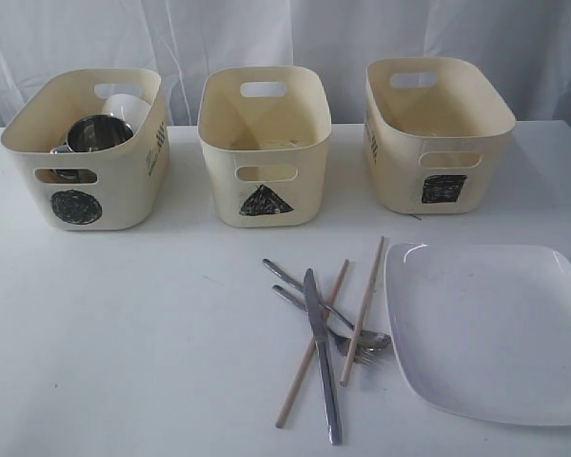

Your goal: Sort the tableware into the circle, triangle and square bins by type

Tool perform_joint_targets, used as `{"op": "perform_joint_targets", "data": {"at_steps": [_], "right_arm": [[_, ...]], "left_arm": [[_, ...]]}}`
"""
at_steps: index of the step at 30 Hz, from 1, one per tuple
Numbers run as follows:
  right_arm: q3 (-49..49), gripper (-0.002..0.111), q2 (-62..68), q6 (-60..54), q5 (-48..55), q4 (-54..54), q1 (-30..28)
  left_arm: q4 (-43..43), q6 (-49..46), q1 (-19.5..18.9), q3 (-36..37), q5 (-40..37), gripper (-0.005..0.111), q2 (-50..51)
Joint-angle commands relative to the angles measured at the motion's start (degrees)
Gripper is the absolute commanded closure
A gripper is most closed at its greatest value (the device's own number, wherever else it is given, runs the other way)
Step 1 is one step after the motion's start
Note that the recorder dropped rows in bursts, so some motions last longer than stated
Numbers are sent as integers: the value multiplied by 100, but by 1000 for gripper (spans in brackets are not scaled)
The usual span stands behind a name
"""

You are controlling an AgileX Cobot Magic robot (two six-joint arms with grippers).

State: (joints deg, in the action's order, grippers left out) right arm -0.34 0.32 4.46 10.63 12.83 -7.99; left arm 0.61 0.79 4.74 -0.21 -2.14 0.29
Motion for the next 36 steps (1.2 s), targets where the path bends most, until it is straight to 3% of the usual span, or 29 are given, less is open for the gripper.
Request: {"op": "perform_joint_targets", "data": {"at_steps": [1,18,22,24,28,32,36], "right_arm": [[34,108,-32,30,-41,11,10],[34,108,-32,203,-290,-79,9],[0,108,-32,1621,-2188,-441,9],[-58,108,-32,2666,-3605,-441,9],[-58,108,-32,3289,-5701,-101,9],[-58,108,-32,3469,-6636,356,9],[-58,108,-32,3606,-6752,345,9]], "left_arm": [[64,45,2,21,9,93,-29],[64,45,2,21,9,93,-29],[64,45,2,21,9,93,-29],[64,45,2,21,9,93,-29],[64,45,2,21,9,93,-29],[64,45,2,21,9,93,-29],[64,45,2,21,9,93,-29]]}}
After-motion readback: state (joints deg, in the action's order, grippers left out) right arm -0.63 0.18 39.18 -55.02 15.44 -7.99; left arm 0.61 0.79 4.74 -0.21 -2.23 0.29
